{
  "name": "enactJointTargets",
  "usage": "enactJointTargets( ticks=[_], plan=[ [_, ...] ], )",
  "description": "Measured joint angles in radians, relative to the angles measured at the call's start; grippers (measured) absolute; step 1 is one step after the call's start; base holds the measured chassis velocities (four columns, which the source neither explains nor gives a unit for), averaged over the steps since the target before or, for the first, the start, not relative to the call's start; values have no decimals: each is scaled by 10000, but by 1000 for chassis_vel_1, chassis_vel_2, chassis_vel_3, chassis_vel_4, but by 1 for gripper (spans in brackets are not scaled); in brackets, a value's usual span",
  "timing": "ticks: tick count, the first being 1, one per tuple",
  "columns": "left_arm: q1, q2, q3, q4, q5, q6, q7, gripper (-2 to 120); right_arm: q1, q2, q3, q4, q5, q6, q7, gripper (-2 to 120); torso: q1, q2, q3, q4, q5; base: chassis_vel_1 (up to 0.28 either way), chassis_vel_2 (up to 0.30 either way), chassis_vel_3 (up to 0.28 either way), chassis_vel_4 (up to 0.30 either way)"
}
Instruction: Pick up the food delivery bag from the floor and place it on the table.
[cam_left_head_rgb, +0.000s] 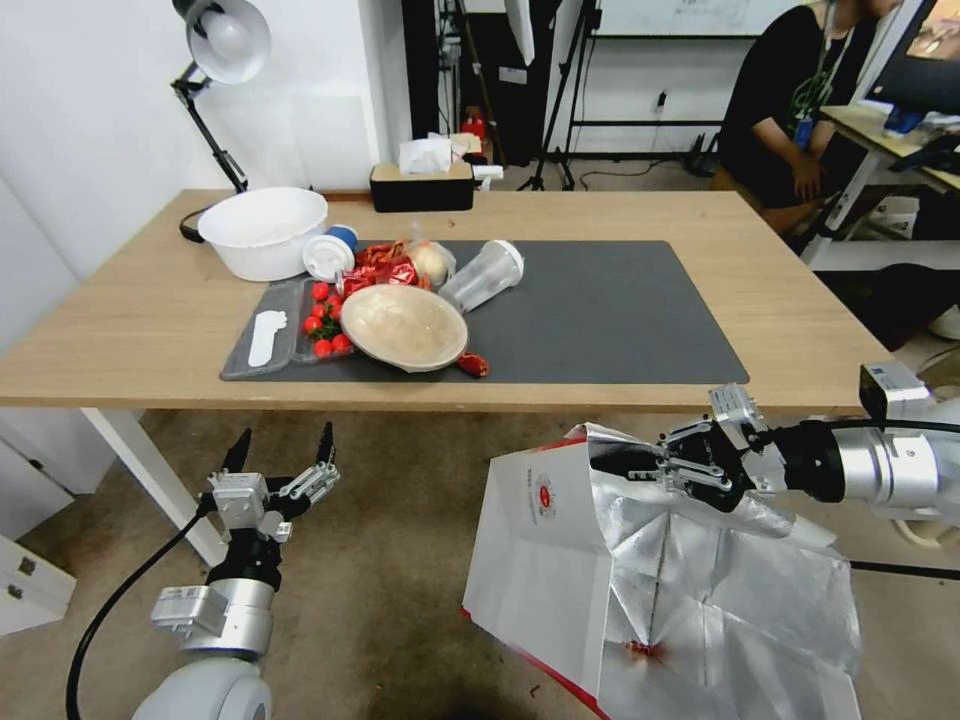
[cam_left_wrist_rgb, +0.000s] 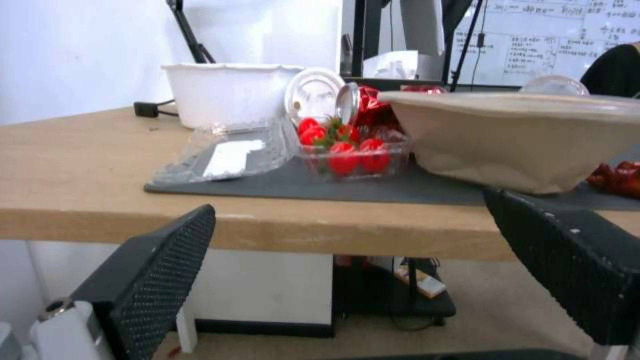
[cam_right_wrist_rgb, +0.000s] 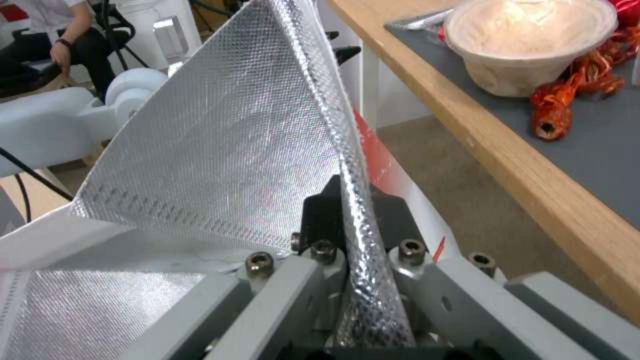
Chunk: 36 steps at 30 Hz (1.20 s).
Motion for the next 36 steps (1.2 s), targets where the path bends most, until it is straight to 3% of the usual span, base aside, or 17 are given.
enactJointTargets(
  ticks=[23, 36],
  plan=[
    [-4, -12, 3, 0, 1, -1, -4, 100, 0, 1, 4, -7, 1, 3, 0, 0, 210, 500, 290, 0, 0, 0, 0, 0, 0],
    [-24, -30, 11, 48, 4, -2, -22, 100, 7, 19, -3, -52, -10, 21, 4, 0, 428, 998, 574, 0, 0, 0, 0, 0, 0]
  ],
)
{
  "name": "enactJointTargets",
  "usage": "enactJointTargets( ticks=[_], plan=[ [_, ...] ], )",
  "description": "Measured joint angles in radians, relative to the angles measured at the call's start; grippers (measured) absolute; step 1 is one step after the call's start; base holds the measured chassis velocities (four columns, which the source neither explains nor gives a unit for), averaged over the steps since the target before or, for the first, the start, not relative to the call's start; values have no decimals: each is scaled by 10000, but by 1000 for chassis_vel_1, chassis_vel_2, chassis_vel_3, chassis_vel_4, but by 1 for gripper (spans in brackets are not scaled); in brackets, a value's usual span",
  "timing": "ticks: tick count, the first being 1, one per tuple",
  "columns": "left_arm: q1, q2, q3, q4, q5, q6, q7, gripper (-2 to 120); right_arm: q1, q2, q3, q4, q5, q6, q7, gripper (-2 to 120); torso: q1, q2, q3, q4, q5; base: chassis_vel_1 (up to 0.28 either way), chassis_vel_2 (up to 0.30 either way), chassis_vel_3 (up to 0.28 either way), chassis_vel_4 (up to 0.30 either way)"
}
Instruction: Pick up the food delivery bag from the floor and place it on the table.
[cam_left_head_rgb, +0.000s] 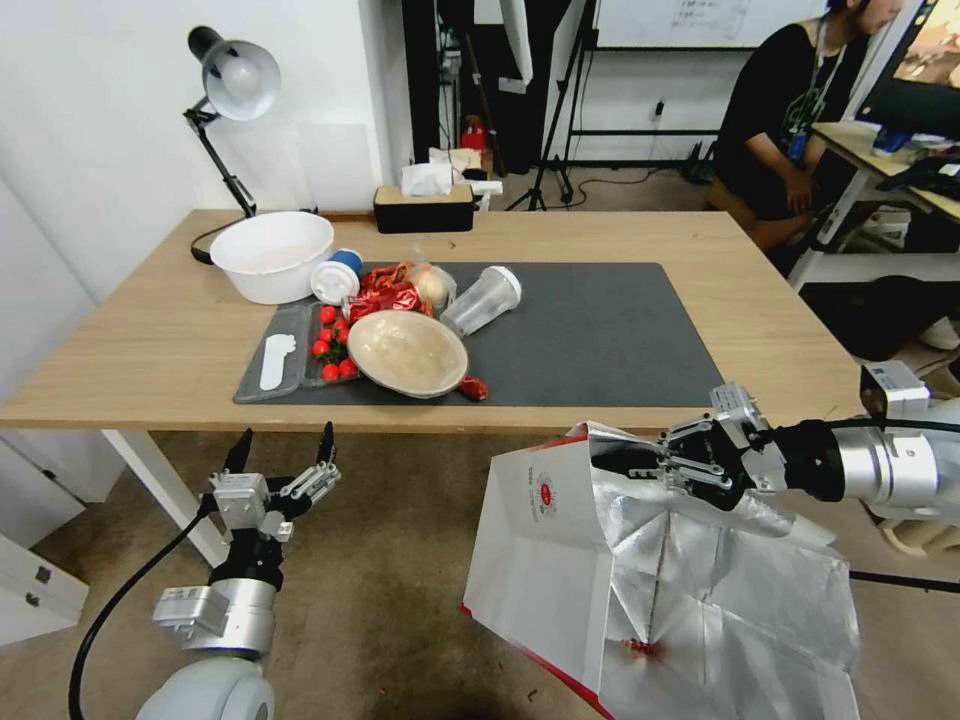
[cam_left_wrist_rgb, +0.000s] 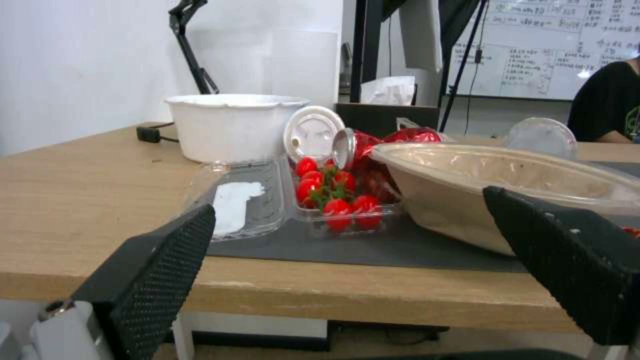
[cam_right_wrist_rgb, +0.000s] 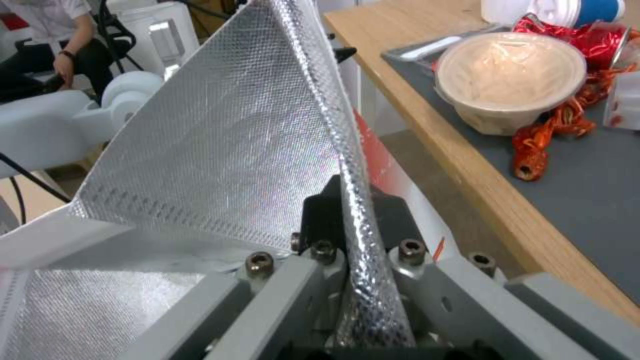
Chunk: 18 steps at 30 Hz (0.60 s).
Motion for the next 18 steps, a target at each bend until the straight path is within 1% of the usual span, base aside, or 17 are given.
enactJointTargets(
  ticks=[7, 13, 15, 18],
  plan=[
    [-8, -4, 8, 38, 17, -52, 10, 100, 0, 22, -8, -13, -13, 8, 0, 0, 118, 280, 159, -1, 0, 0, 0, 0, 0],
    [-13, -3, 35, 45, -74, -105, 3, 100, -2, 28, -9, -17, -16, 11, -2, 0, 176, 415, 237, 0, 0, 0, 0, 0, 0],
    [11, 5, 59, 11, -87, -97, 1, 100, -4, 36, -9, -22, -19, 12, -4, 0, 225, 531, 301, 0, 0, 0, 0, 0, 0],
    [15, 11, 56, 4, -70, -71, -1, 100, -7, 40, -8, -17, -20, 12, 10, 0, 237, 555, 315, -1, 0, 0, 0, 0, 0]
  ],
)
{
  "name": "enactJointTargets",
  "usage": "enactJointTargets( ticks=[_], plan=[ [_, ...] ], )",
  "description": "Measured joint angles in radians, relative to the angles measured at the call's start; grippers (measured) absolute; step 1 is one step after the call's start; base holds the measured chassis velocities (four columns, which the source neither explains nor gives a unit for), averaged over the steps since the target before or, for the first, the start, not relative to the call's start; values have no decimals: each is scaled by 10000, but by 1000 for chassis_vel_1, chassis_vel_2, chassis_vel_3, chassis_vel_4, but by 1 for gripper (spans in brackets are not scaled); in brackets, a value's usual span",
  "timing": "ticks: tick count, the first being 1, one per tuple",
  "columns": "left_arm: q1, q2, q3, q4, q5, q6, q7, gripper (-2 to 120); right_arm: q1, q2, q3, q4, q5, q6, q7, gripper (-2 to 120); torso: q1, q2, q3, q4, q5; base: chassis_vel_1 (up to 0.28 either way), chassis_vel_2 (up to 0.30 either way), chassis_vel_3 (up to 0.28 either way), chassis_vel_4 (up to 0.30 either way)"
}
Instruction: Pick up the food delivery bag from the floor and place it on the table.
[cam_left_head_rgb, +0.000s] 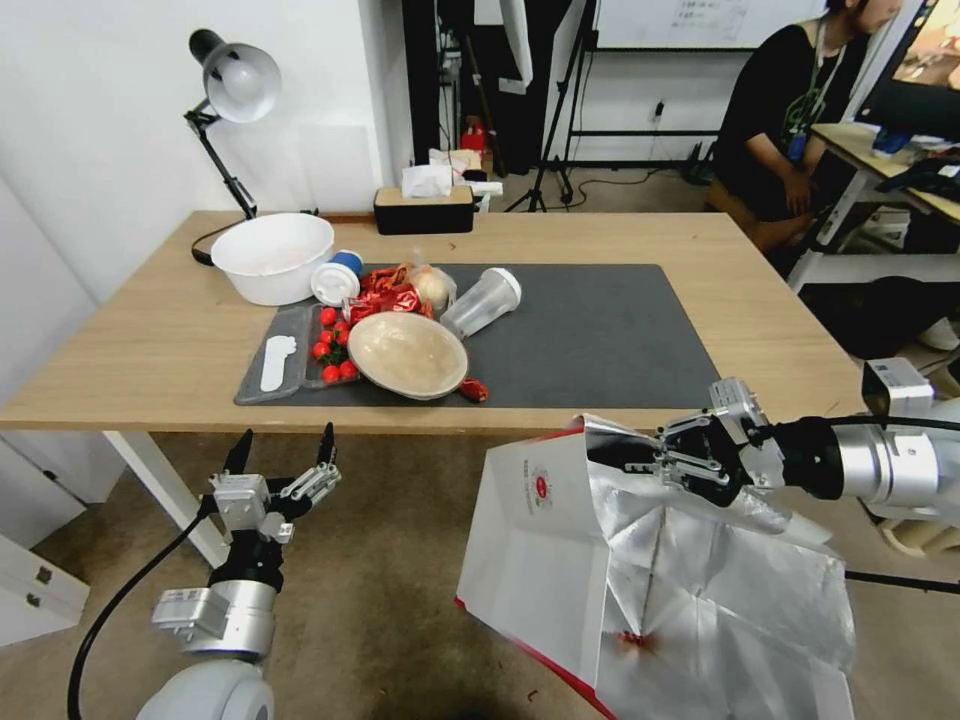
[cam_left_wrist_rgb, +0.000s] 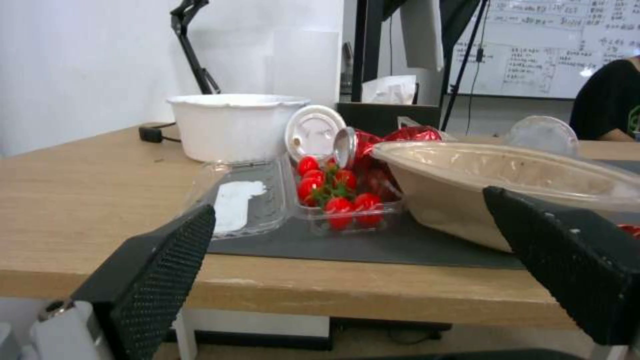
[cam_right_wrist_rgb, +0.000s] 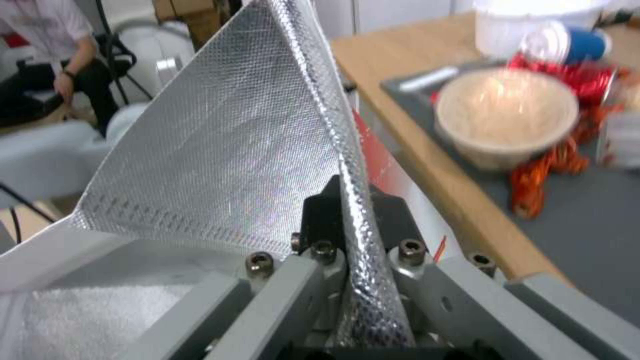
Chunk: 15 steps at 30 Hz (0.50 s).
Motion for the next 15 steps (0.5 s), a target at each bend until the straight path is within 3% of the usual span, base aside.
enactJointTargets(
  ticks=[8, 15],
  plan=[
    [46, -30, -3, -27, 47, -41, -10, 100, -24, 42, 182, 267, 259, -25, 303, 0, -17, -45, -25, 0, 0, 0, 0, 0, 0],
    [131, -73, -18, -70, 99, -141, -9, 100, 419, 254, 1455, 979, 2322, -255, 1609, 0, -34, -83, -47, 1, 1, 0, 0, 0, 0]
  ],
)
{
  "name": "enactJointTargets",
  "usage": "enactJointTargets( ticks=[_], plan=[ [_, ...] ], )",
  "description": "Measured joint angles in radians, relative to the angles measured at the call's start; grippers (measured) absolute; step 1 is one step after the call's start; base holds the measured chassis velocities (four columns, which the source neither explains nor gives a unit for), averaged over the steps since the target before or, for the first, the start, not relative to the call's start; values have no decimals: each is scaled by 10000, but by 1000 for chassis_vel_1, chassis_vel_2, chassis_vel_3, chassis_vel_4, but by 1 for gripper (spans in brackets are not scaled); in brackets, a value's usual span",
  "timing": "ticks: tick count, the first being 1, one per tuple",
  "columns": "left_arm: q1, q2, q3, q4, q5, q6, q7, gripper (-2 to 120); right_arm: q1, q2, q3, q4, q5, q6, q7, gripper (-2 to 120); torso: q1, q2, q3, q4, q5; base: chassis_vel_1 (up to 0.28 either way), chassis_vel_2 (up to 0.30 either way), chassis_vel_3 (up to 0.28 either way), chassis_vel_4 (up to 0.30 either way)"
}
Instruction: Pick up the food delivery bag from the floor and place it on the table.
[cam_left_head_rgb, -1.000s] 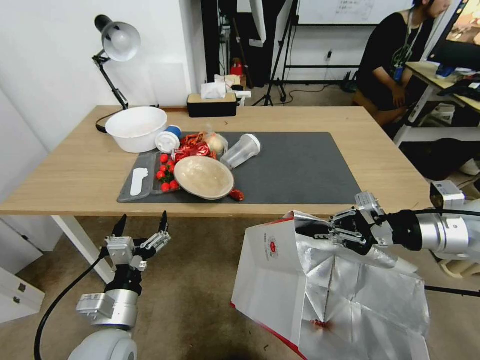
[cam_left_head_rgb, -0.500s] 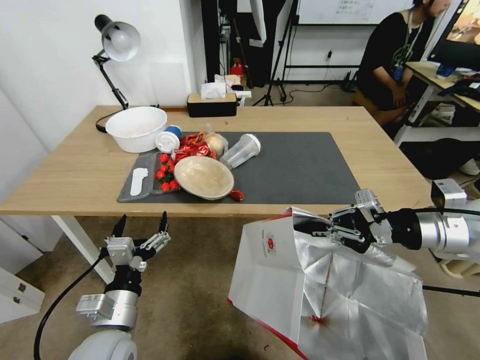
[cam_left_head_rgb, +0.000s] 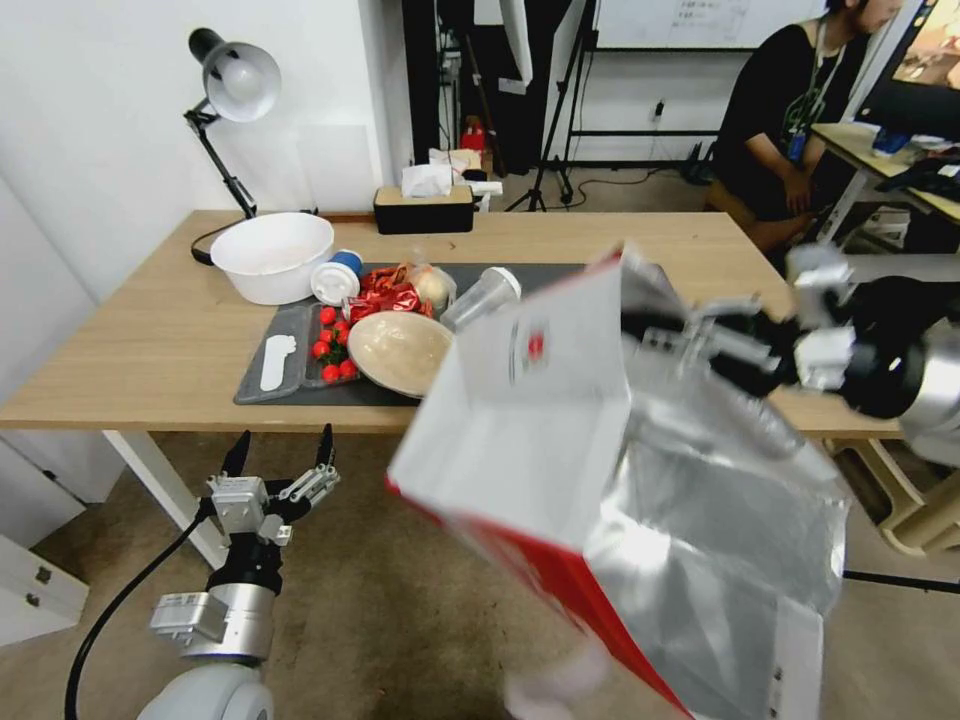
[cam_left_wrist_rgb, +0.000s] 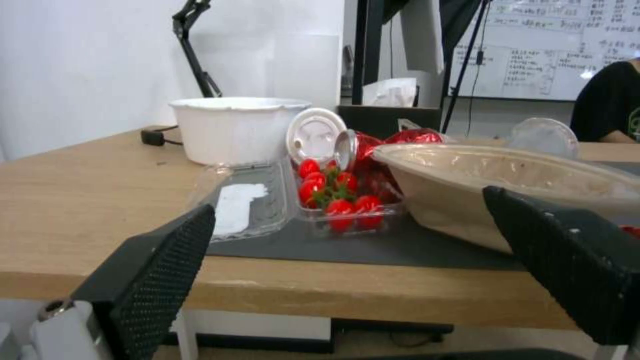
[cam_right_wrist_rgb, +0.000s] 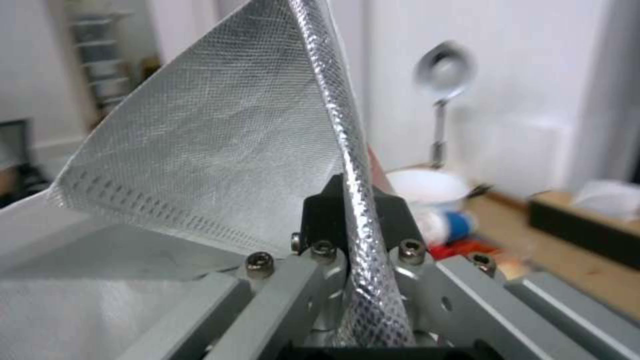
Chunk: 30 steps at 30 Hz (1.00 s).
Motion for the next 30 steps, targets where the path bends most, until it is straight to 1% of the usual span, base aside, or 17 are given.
enactJointTargets(
  ticks=[2, 3, 4, 5, 6, 7, 8, 10, 11, 14, 15, 18, 19, 21, 30],
  plan=[
    [1, -6, 1, 0, 16, -19, 1, 100, 510, 167, 581, 281, 1181, -101, 1008, 0, -5, -10, -7, 0, 0, 0, 0, 0, 0],
    [-4, -7, 7, 0, 20, -21, 4, 100, 743, 232, 780, 350, 1526, -112, 1493, 0, -7, -13, -8, 0, -2, 0, 0, 0, 0],
    [-4, -7, 7, 0, 20, -21, 4, 100, 743, 232, 780, 350, 1526, -112, 1493, 0, -7, -13, -8, 0, -2, 0, 0, 0, 0],
    [-14, -5, 11, 2, 22, -25, 8, 100, 1045, 318, 935, 379, 1840, -104, 2225, 0, -9, -18, -12, -1, -2, 0, 0, 0, 0],
    [-24, 6, 11, 19, 21, -37, 10, 100, 1365, 421, 953, 396, 2025, -70, 3160, 0, -9, -23, -13, -1, -1, 0, 0, 0, 0],
    [-24, 6, 11, 19, 21, -37, 10, 100, 1365, 421, 953, 396, 2025, -70, 3160, 0, -9, -23, -13, -1, -1, 0, 0, 0, 0],
    [-33, 21, 7, 40, 21, -46, 12, 100, 1770, 641, 848, 430, 2217, -9, 4311, 0, -11, -28, -16, -1, -1, 0, 0, 0, 0],
    [-41, 41, 4, 63, 21, -50, 15, 100, 2184, 941, 592, 501, 2267, 181, 5644, 0, -15, -33, -19, 0, -1, 0, 0, 0, 0],
    [-41, 41, 4, 63, 21, -50, 15, 100, 2184, 941, 592, 501, 2267, 181, 5644, 0, -15, -33, -19, 0, -1, 0, 0, 0, 0],
    [-73, 53, 4, 106, 21, -50, 21, 100, 2413, 1354, 408, 410, 2280, 506, 7016, 0, -17, -39, -23, 0, 0, 0, 0, 0, 0],
    [-73, 53, 4, 106, 21, -50, 21, 100, 2413, 1354, 408, 410, 2280, 506, 7016, 0, -17, -39, -23, 0, 0, 0, 0, 0, 0],
    [-111, 30, 26, 157, 25, -48, 36, 100, 2285, 1649, 320, 213, 2149, 734, 7576, 0, -18, -42, -24, -1, -1, 0, 0, 0, 0],
    [-111, 30, 26, 157, 25, -48, 36, 100, 2285, 1649, 320, 213, 2149, 734, 7576, 0, -18, -42, -24, -1, -1, 0, 0, 0, 0],
    [-124, 12, 49, 190, 51, -45, 52, 100, 2115, 1909, 278, 47, 2042, 803, 7834, 0, -18, -44, -25, -1, 0, 0, 0, 0, 0],
    [-139, -13, 61, 253, 94, -40, 81, 100, 1858, 2663, 78, -472, 1705, 865, 8162, 0, -22, -48, -27, -1, 0, 0, 0, 0, 0]
  ],
)
